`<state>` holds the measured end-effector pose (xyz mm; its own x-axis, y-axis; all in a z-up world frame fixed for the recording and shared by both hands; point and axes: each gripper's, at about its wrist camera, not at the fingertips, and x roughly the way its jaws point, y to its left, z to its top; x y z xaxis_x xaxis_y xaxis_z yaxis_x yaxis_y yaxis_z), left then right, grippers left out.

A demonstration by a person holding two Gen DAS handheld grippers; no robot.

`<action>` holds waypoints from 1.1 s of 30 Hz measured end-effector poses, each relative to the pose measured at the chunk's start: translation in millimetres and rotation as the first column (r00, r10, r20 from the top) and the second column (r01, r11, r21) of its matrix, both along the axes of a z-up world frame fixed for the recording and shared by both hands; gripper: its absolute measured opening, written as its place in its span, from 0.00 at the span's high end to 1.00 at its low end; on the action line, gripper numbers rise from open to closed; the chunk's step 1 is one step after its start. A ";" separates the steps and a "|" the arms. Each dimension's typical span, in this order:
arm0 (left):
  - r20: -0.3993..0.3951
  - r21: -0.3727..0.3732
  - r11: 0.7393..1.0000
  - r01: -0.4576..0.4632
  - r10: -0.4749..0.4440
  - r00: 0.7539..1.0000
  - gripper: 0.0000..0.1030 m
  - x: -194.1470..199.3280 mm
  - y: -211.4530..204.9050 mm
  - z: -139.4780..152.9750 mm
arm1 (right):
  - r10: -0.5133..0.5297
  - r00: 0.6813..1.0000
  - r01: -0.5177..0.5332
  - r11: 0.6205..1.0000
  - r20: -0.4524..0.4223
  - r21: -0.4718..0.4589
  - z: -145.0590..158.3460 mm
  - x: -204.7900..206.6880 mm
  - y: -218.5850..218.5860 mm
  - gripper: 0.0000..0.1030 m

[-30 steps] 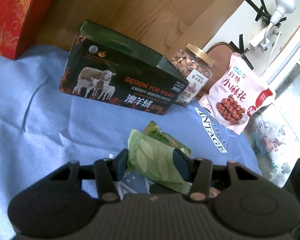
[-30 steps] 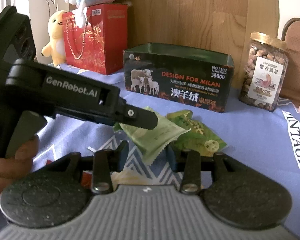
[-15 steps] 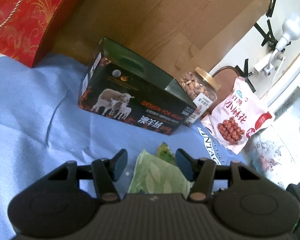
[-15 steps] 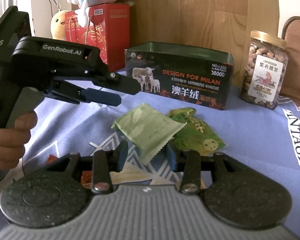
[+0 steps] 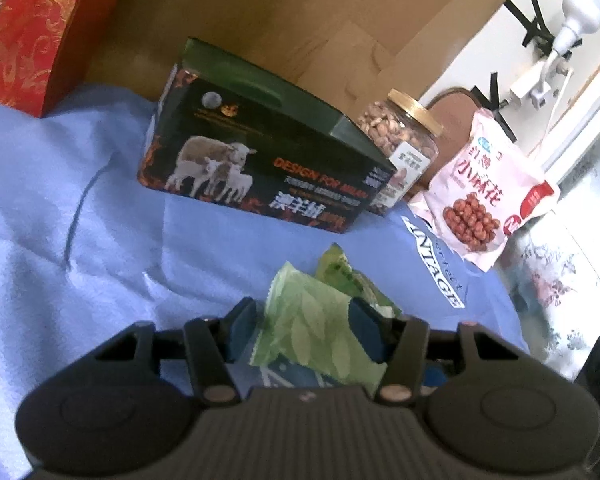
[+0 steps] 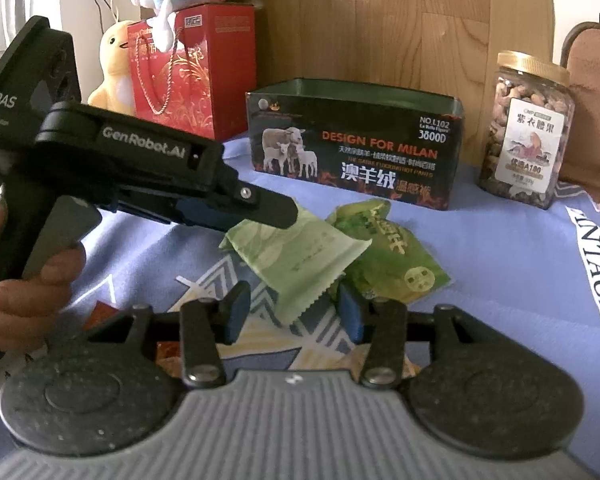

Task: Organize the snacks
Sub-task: 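Lower the light green packet into the black tin and open the left tool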

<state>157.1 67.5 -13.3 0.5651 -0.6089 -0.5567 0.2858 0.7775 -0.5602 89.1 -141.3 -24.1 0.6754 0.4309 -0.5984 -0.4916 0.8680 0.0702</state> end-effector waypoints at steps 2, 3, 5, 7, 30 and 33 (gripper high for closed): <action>-0.009 -0.007 1.000 0.030 -0.030 1.000 0.61 -1.0 -3.0 -0.4 | 0.021 1.000 -0.021 1.000 -0.007 0.006 1.7 -1.1 1.0 0.55; -0.009 -0.008 0.999 0.039 -0.039 0.999 0.62 -1.9 -4.2 -0.1 | 0.032 0.999 -0.032 0.999 -0.002 0.004 3.4 -2.9 2.3 0.63; 0.006 -0.017 0.999 0.046 -0.046 0.999 0.62 -4.7 -4.3 3.4 | 0.031 0.999 -0.030 0.999 0.032 -0.031 7.7 -6.8 6.1 0.64; 0.030 -0.030 0.999 0.036 -0.035 0.999 0.62 -8.0 -2.7 10.4 | 0.032 0.998 -0.030 0.999 0.062 -0.041 13.1 -8.0 5.3 0.67; 0.195 -0.016 0.983 -0.184 0.183 0.963 0.55 36.4 -3.7 77.5 | -0.155 0.984 0.137 0.972 0.083 0.191 51.0 85.5 -65.0 0.63; 0.157 0.008 0.994 -0.108 0.106 0.982 0.55 23.5 -15.3 65.0 | -0.188 0.980 0.197 0.946 -0.061 0.258 29.3 66.9 -94.6 0.63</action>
